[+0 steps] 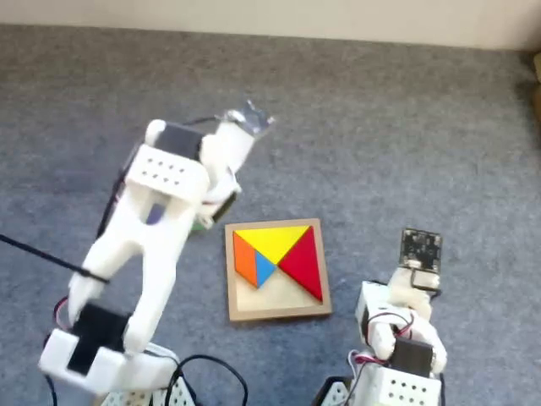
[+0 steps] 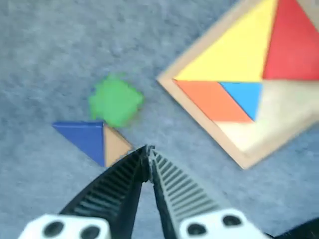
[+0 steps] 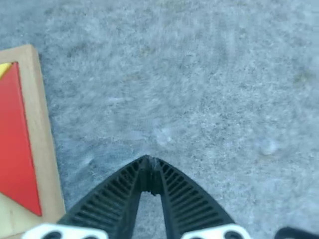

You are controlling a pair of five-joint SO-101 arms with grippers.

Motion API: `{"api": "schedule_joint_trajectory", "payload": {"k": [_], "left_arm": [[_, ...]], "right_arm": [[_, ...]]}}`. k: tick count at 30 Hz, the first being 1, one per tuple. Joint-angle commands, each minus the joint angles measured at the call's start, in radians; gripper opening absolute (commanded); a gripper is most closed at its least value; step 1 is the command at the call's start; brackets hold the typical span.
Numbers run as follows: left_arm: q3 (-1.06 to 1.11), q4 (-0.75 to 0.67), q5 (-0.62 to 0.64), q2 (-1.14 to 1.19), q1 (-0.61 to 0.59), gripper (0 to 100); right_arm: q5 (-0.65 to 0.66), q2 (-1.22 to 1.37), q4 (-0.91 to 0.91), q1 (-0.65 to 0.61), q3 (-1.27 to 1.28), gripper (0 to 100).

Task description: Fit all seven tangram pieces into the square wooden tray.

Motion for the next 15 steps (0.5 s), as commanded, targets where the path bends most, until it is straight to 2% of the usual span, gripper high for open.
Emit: {"api": "schedule_joint_trajectory", "payload": {"k": [1,9,15], "left_arm": [[0.077,-0.026,0.064,-0.101,0.082,1],[0.271,-0.21,0.098,-0.125,0.177,1],[0.289,-0.235,0.098,-0.122,0.179,1]], "right_arm": [[0.012,-0.018,-0.002,0.031,0.111,0.5],[0.012,-0.018,-0.002,0.031,0.111,0.5],[0.012,-0.018,-0.002,0.031,0.111,0.5]]}}
